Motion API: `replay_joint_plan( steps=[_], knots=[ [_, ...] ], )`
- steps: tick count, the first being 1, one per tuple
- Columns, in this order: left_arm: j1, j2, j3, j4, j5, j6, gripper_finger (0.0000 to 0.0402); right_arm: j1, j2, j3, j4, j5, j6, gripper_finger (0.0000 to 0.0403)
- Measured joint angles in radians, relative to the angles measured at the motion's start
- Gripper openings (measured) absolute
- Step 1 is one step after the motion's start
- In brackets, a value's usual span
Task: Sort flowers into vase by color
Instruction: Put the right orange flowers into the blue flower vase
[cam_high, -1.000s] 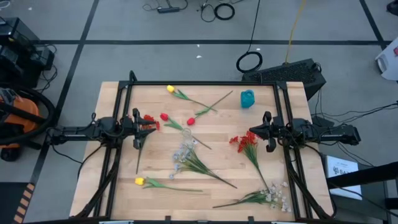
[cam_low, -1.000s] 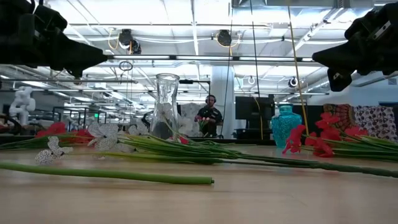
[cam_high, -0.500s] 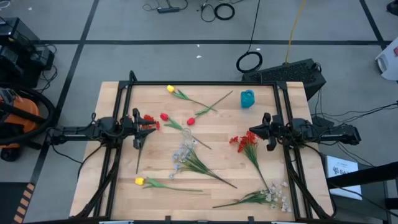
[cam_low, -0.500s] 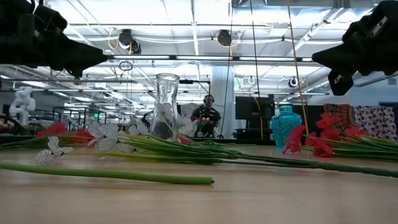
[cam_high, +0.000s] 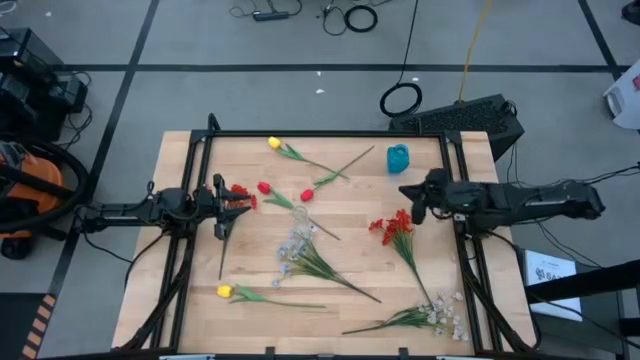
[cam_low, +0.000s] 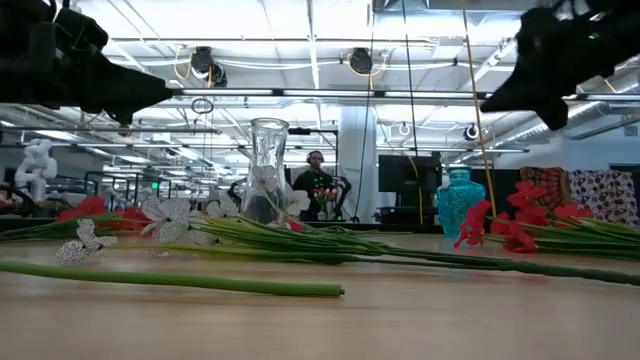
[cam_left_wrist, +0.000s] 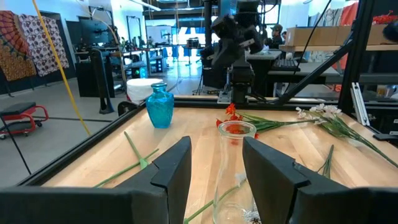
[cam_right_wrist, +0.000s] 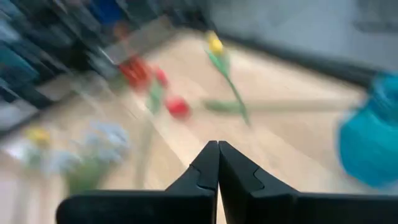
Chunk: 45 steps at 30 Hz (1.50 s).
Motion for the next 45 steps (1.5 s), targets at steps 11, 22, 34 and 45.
replay_joint_plan(
  steps=[11,22,34,45],
  knots=[
    [0.0,0.0,0.0,0.0,0.0,0.0,0.015,0.02,0.475,0.37,-0.547,-0.305,0.543,0.0],
    [0.0,0.0,0.0,0.0,0.0,0.0,0.015,0.238,0.576,0.43,-0.705,-0.418,0.899,0.0001],
    [0.0,0.0,0.0,0.0,0.0,0.0,0.015,0.318,0.666,0.43,-0.704,-0.418,0.95,0.0096],
    [0.0,0.0,0.0,0.0,0.0,0.0,0.015,0.328,0.843,0.43,-0.615,-0.47,0.832,0.0248]
  ],
)
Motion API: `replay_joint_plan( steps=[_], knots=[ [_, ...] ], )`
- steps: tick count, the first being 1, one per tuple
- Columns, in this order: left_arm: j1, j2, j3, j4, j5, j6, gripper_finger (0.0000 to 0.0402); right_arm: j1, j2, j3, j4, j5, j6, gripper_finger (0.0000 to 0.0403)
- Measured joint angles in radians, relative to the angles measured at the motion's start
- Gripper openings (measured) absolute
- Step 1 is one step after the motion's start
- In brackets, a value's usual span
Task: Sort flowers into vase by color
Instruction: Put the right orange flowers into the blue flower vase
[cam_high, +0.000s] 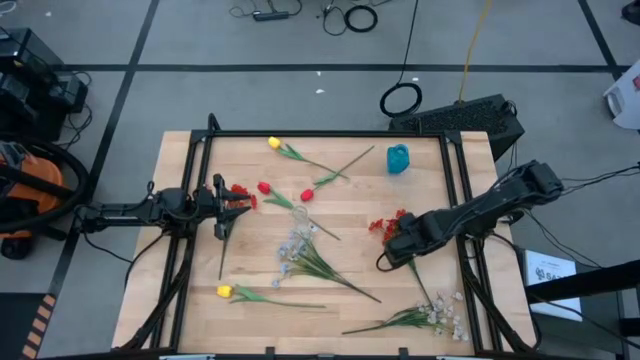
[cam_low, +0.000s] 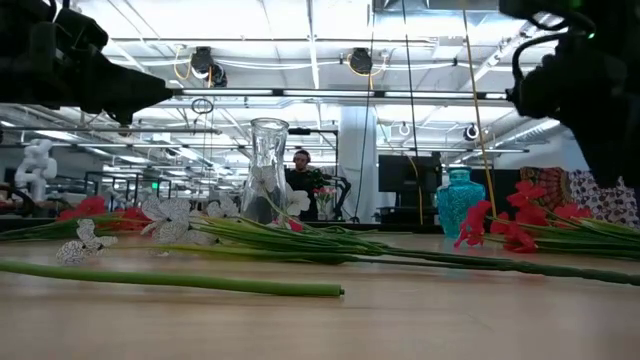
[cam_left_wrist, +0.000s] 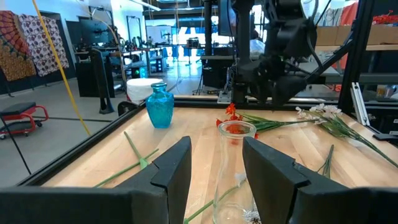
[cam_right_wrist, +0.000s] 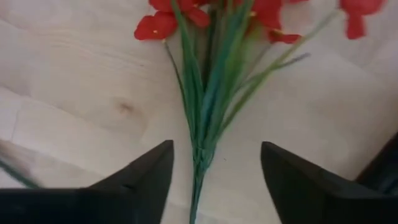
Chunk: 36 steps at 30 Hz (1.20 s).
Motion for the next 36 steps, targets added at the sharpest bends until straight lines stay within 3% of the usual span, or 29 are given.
replay_joint_plan(
  steps=[5,11,16,24,29,32,36],
  knots=[
    [0.0,0.0,0.0,0.0,0.0,0.0,0.015,0.0,0.085,-0.013,0.039,-0.001,-0.064,0.0283],
    [0.0,0.0,0.0,0.0,0.0,0.0,0.015,0.005,0.1,-0.152,0.242,-0.026,-0.001,0.0272],
    [0.0,0.0,0.0,0.0,0.0,0.0,0.015,0.007,0.093,-0.203,0.333,-0.022,0.036,0.0208],
    [0.0,0.0,0.0,0.0,0.0,0.0,0.015,-0.009,0.095,-0.205,0.353,-0.007,0.009,0.0024],
    [0.0,0.0,0.0,0.0,0.0,0.0,0.015,-0.012,0.092,-0.206,0.361,-0.052,-0.145,0.0024],
    [0.0,0.0,0.0,0.0,0.0,0.0,0.015,-0.013,0.092,-0.205,0.365,-0.081,-0.133,0.0026],
    [0.0,0.0,0.0,0.0,0.0,0.0,0.015,-0.007,0.093,-0.179,0.357,-0.026,-0.115,0.0012]
  ],
)
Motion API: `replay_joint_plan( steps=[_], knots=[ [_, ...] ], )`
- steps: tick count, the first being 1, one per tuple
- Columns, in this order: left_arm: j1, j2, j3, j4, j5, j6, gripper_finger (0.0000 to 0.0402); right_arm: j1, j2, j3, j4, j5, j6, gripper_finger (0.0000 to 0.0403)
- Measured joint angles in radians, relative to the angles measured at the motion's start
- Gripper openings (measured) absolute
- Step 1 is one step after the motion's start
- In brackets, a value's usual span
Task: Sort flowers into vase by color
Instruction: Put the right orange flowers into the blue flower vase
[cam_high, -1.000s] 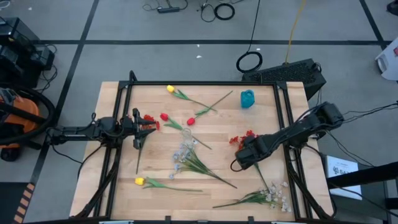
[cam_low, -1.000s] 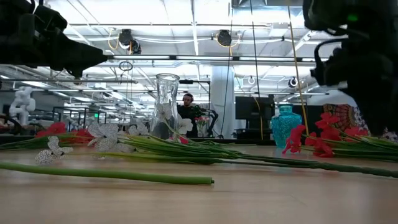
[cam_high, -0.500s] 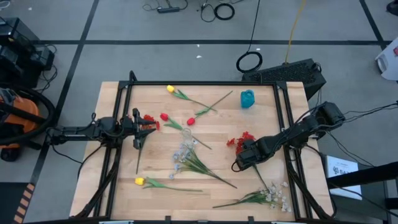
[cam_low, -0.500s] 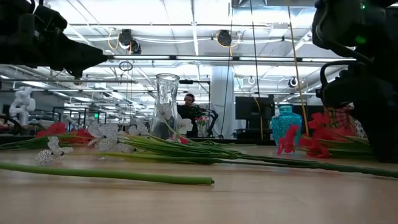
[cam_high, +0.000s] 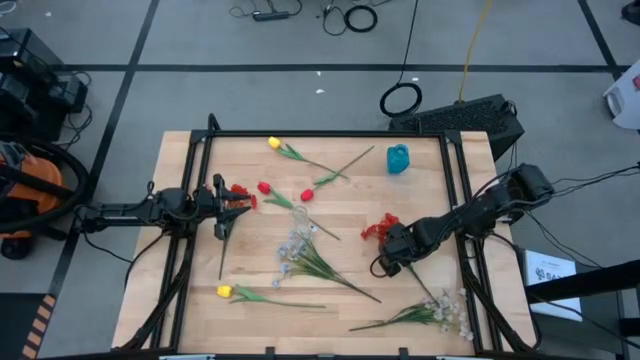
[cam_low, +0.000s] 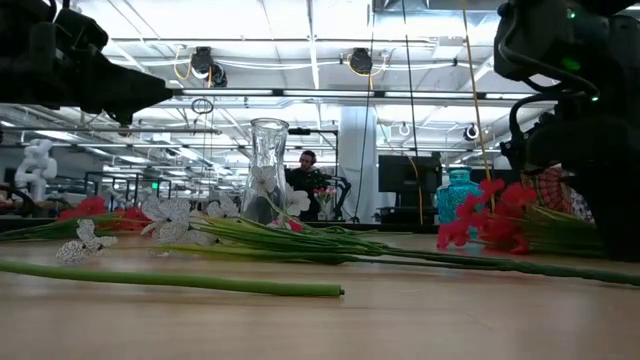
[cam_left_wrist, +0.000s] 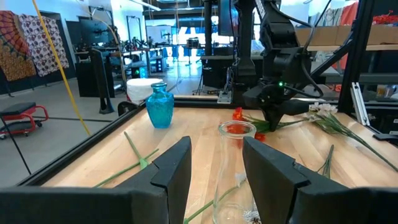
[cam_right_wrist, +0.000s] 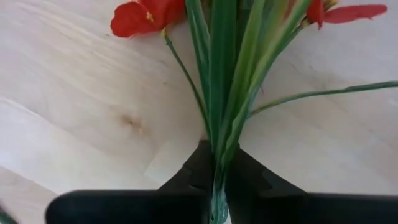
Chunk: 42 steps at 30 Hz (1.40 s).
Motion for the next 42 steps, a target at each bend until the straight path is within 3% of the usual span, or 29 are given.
replay_joint_plan(
  steps=[5,11,21,26,33,37,42],
  knots=[
    [0.0,0.0,0.0,0.0,0.0,0.0,0.015,-0.028,0.005,0.07,0.009,0.25,-0.024,0.0004],
    [0.0,0.0,0.0,0.0,0.0,0.0,0.015,-0.097,-0.046,0.142,0.074,0.435,-0.151,0.0002],
    [0.0,0.0,0.0,-0.001,-0.002,0.0,0.015,-0.245,-0.361,0.143,0.145,0.649,-0.506,0.0001],
    [0.0,0.0,0.0,0.0,-0.002,0.0,0.015,-0.318,-0.511,0.144,0.245,0.748,-0.783,0.0],
    [0.0,0.0,0.0,0.0,-0.002,0.0,0.015,-0.505,-0.634,0.078,0.402,0.76,-1.014,0.0],
    [0.0,0.0,0.0,0.0,-0.002,0.0,0.015,-0.628,-0.663,0.014,0.635,0.626,-1.143,0.0],
    [0.0,0.0,0.0,0.0,-0.003,0.0,0.015,-0.775,-0.672,-0.017,0.749,0.531,-1.205,0.0]
  ],
)
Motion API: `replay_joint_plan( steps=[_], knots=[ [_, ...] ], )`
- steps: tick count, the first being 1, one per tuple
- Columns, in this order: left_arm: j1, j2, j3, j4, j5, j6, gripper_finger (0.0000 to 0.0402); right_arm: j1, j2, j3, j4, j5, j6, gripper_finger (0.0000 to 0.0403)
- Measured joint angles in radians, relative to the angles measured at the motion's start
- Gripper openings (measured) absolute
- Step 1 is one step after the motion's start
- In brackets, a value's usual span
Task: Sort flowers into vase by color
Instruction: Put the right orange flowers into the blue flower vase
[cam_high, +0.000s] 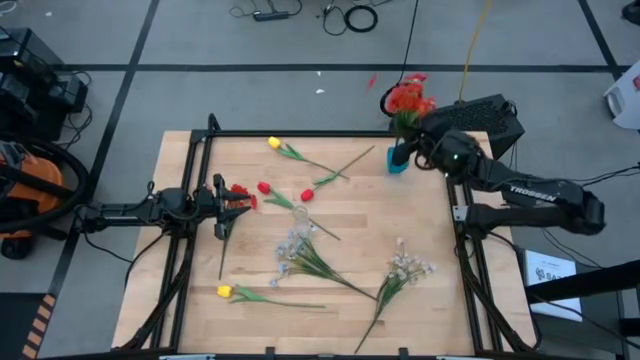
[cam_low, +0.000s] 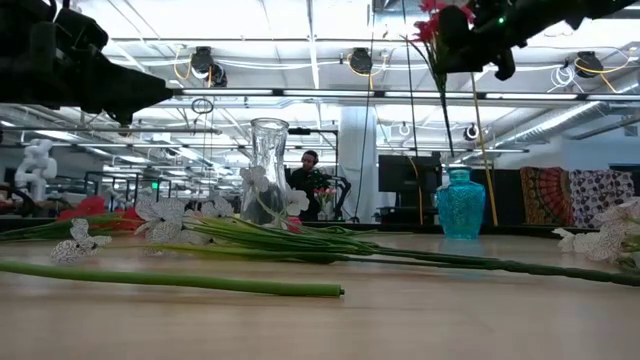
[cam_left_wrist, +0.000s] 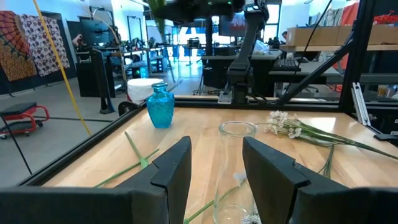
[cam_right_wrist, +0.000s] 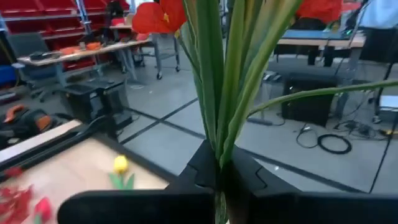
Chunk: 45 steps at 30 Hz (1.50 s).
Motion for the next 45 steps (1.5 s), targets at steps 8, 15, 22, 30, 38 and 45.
replay_joint_plan(
  steps=[8,15,22,30,38,45],
  knots=[
    [0.0,0.0,0.0,0.0,0.0,0.0,0.015,-0.22,0.003,0.0,0.038,-0.214,-0.039,0.0],
    [0.0,0.0,0.0,0.0,0.0,0.0,0.015,-0.337,0.029,0.0,0.057,-0.349,-0.059,0.0],
    [0.0,0.0,0.0,0.0,0.0,0.0,0.015,-0.362,0.109,-0.002,0.056,-0.397,-0.065,0.0],
    [0.0,0.0,0.0,0.0,0.0,0.0,0.015,-0.364,0.101,-0.045,0.091,-0.388,-0.076,0.0],
    [0.0,0.0,0.0,0.0,0.0,0.0,0.015,-0.365,0.005,-0.297,0.406,-0.37,-0.033,0.0],
    [0.0,0.0,0.0,0.0,-0.001,0.0,0.015,-0.365,0.008,-0.394,0.434,-0.371,-0.047,0.0]
  ],
)
